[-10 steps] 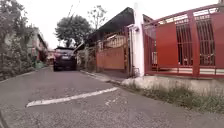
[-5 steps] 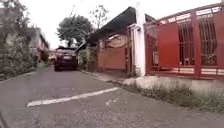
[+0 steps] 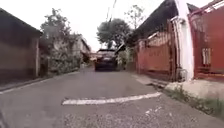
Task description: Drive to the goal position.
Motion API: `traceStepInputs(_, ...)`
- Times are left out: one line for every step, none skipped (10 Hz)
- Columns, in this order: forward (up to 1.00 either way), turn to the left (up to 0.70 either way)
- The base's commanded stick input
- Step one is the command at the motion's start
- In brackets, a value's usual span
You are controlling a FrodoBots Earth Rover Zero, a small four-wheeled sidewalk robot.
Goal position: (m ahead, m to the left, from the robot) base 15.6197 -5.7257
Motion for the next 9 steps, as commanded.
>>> traceStepInputs(0.7, 0.08)
traceStepInputs(0.7, 0.08)
traceStepInputs(0.7, 0.08)
traceStepInputs(0.7, 0.08)
traceStepInputs(0.7, 0.08)
traceStepInputs(0.7, 0.08)
traceStepInputs(0.7, 0.08)
traceStepInputs(0.7, 0.08)
traceStepInputs(0.7, 0.08)
